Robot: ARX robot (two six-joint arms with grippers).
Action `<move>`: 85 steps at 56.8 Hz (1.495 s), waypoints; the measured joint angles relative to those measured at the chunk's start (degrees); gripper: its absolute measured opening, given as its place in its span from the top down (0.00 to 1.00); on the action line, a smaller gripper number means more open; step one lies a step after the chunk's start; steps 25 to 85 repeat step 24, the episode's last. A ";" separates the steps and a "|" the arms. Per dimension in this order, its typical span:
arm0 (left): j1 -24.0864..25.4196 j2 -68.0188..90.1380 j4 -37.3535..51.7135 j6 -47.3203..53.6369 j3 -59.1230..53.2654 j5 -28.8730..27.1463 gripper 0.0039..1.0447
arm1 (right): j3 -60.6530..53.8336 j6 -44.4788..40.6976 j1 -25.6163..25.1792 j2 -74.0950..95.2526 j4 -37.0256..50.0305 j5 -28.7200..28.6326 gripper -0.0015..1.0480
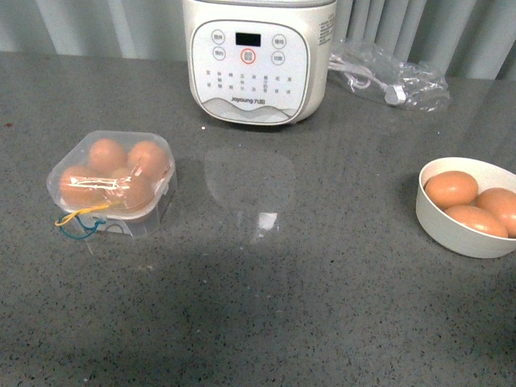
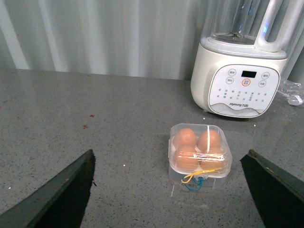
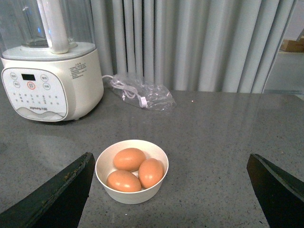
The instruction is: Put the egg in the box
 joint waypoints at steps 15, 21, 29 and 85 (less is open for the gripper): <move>0.00 0.00 0.00 0.13 0.00 0.00 0.06 | 0.00 0.00 0.00 0.00 0.00 0.00 0.07; 0.00 0.00 0.00 0.13 0.00 0.00 0.06 | 0.00 0.00 0.00 0.00 0.00 0.00 0.07; 0.00 0.00 0.00 0.13 0.00 0.00 0.06 | 0.00 0.00 0.00 0.00 0.00 0.02 0.07; 0.00 0.00 0.00 0.13 0.00 0.00 0.06 | 0.00 0.00 0.00 0.00 0.00 0.02 0.07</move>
